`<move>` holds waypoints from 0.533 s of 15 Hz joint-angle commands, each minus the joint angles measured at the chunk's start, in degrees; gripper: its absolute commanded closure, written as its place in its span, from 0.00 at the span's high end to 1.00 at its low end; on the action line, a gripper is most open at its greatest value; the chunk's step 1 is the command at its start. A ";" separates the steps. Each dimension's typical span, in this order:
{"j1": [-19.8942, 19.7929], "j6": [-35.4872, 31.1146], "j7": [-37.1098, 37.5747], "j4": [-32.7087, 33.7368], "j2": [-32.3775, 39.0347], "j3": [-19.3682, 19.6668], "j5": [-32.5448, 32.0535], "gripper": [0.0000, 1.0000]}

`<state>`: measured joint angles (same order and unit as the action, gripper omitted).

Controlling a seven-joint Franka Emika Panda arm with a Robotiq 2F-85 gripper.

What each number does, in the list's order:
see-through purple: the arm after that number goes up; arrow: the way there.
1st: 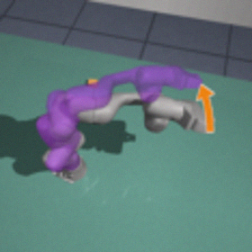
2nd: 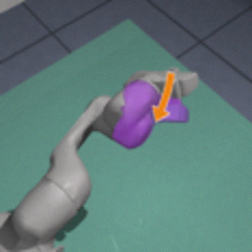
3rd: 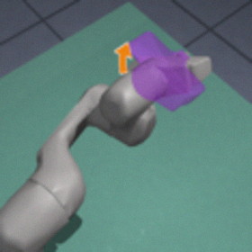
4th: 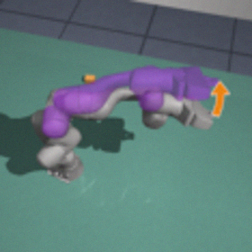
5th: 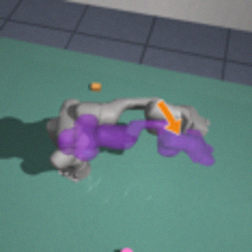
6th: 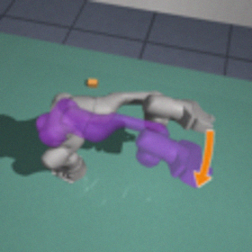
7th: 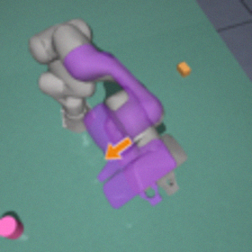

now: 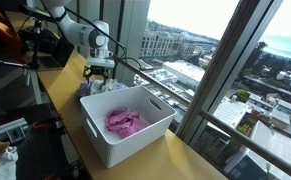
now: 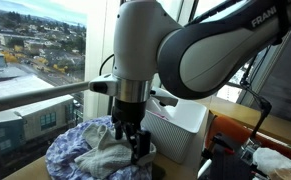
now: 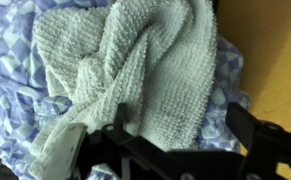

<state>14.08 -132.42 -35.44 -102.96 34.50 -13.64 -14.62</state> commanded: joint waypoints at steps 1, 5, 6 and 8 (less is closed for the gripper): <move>-1.17 0.39 -1.52 2.71 6.13 -0.42 0.32 1.00; -2.31 1.50 -2.78 4.68 9.34 -0.60 0.56 1.00; -2.52 1.76 -3.05 5.29 9.71 -0.62 0.64 1.00; -2.96 2.26 -3.51 6.02 9.98 -0.59 0.87 1.00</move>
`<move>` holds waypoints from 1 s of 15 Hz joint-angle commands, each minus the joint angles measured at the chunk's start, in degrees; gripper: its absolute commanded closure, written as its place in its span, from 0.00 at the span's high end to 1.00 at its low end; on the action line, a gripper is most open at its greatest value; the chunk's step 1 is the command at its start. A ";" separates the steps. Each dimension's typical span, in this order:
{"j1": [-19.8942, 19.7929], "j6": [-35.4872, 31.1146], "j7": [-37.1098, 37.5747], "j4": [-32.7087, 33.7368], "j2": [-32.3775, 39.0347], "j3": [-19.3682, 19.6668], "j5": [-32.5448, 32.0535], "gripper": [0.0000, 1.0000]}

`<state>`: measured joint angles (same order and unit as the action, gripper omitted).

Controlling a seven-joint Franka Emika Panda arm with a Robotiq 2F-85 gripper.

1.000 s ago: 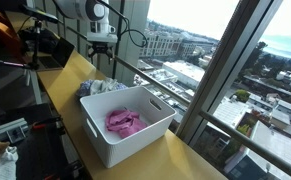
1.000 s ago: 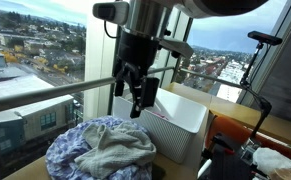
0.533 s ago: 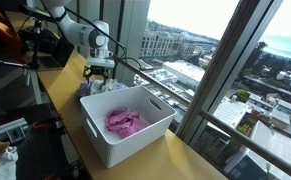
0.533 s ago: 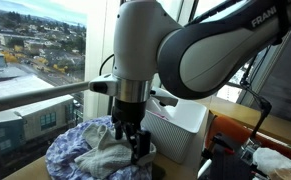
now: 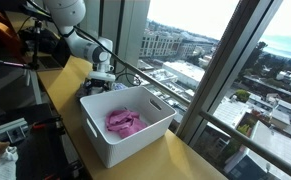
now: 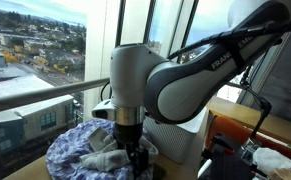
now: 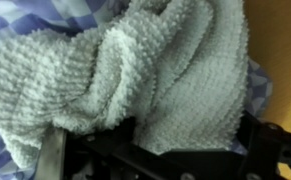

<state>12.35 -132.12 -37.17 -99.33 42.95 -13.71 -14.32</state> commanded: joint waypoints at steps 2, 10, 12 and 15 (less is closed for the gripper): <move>-1.71 2.44 -2.23 2.59 1.34 -0.43 0.76 0.98; -5.02 4.28 -4.26 -1.14 -8.65 -1.34 2.98 0.30; -5.68 6.04 -5.08 -2.02 -11.94 -1.37 4.33 0.15; -6.38 8.57 -6.31 -3.10 -17.32 -0.77 5.57 0.00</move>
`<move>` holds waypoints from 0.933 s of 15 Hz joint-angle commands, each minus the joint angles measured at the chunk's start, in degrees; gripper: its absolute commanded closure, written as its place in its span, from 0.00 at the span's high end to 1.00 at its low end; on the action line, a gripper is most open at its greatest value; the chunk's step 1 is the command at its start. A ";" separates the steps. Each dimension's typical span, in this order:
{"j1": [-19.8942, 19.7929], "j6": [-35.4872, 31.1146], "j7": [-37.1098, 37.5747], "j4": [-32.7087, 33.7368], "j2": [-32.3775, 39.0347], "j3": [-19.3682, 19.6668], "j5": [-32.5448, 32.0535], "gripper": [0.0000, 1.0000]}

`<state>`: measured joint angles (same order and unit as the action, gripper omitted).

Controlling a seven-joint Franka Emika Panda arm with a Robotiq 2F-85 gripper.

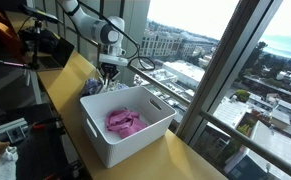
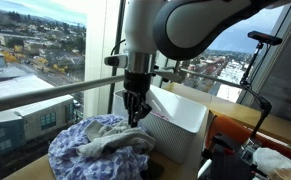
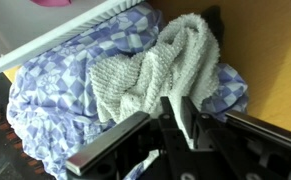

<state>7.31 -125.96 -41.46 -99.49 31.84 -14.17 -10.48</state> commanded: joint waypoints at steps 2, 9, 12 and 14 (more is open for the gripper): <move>-1.99 4.26 -2.98 -2.65 -9.46 -0.01 2.79 0.00; -3.59 7.71 -5.01 2.27 -16.84 2.83 2.98 0.00; -2.85 6.23 -3.76 1.97 -16.97 3.60 2.21 0.03; -2.83 6.25 -3.75 2.20 -17.17 3.70 2.20 0.15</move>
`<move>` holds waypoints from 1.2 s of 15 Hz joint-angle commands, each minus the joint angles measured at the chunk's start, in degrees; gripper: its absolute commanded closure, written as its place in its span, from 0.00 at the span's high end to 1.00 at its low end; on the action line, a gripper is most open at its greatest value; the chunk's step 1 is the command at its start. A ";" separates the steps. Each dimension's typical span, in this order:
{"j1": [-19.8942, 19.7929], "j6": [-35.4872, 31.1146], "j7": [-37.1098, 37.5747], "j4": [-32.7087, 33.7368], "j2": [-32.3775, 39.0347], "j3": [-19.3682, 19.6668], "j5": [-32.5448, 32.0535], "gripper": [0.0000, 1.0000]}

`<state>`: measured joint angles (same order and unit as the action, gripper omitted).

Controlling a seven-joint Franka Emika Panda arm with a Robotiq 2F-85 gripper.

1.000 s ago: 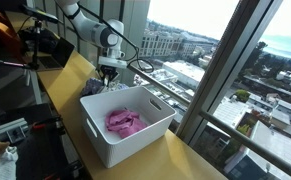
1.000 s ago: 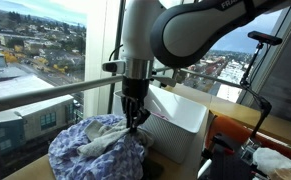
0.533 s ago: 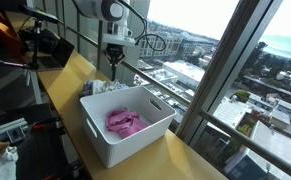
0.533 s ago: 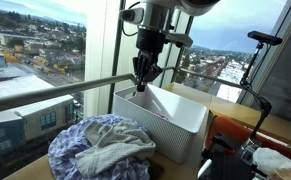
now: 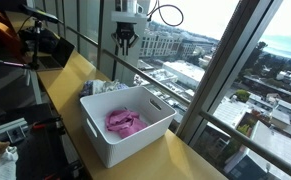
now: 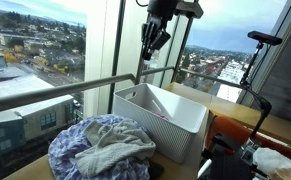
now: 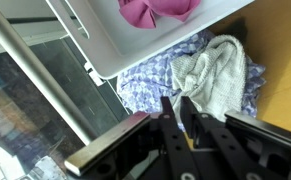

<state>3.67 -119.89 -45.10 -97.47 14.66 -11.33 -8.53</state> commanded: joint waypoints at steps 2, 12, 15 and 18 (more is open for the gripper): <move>0.87 0.19 -0.11 0.18 0.04 0.84 0.25 0.26; 4.79 -8.70 -4.47 -3.69 2.97 -1.84 -2.33 0.86; 7.53 -13.96 -5.19 -4.75 7.61 -2.48 -5.08 1.00; 9.25 -17.70 -5.93 -4.53 14.63 -2.67 -6.92 1.00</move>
<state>12.28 -134.04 -49.10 -103.03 23.28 -13.57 -13.67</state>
